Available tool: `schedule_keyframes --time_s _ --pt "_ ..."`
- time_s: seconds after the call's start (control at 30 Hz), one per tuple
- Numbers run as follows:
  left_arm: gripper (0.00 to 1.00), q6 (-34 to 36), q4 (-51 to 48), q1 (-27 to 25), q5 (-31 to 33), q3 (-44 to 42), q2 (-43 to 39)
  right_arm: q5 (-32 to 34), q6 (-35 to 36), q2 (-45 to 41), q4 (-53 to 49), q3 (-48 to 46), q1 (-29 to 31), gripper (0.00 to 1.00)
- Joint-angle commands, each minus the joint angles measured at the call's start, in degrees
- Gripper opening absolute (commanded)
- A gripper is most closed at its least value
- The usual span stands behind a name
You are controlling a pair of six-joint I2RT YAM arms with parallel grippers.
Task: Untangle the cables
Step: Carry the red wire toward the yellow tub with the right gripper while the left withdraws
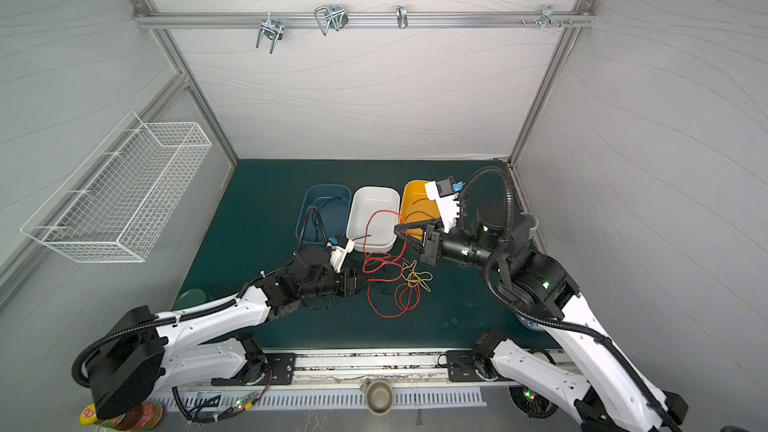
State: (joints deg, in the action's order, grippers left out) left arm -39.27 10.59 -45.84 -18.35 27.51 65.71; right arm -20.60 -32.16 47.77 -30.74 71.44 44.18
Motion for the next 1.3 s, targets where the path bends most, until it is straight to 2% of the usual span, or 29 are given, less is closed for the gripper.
schedule_keyframes --time_s 0.0,0.2,0.3,0.63,0.83,1.03,1.27 --pt "0.42 -0.3 5.1 -0.2 0.2 -0.1 -0.3 -1.2 -0.8 -0.9 1.4 -0.4 0.4 0.00" --pt "0.44 -1.4 7.8 -0.2 -0.9 -1.0 -1.8 -1.4 -1.3 -1.0 2.2 -1.6 0.4 0.00" --pt "0.41 -1.2 7.5 -0.1 -0.7 -1.0 -2.6 -1.4 -1.5 -1.2 2.7 -2.1 0.5 0.00" --pt "0.15 -1.2 6.9 -0.2 -2.1 -1.6 -4.4 0.0 -1.4 -1.9 2.4 -2.6 0.5 0.00" --pt "0.00 -1.3 3.0 -0.2 -2.3 -2.0 -8.4 8.3 -1.8 -4.3 -0.3 -3.6 0.4 0.00" --pt "0.00 -0.4 -7.3 -0.2 0.0 -2.1 -17.3 20.0 -2.9 -8.5 -3.4 -6.0 0.0 0.00" --pt "0.00 -0.4 -24.5 -0.2 7.9 0.4 -28.4 31.6 -4.8 -13.7 -8.6 -7.5 -1.5 0.00"
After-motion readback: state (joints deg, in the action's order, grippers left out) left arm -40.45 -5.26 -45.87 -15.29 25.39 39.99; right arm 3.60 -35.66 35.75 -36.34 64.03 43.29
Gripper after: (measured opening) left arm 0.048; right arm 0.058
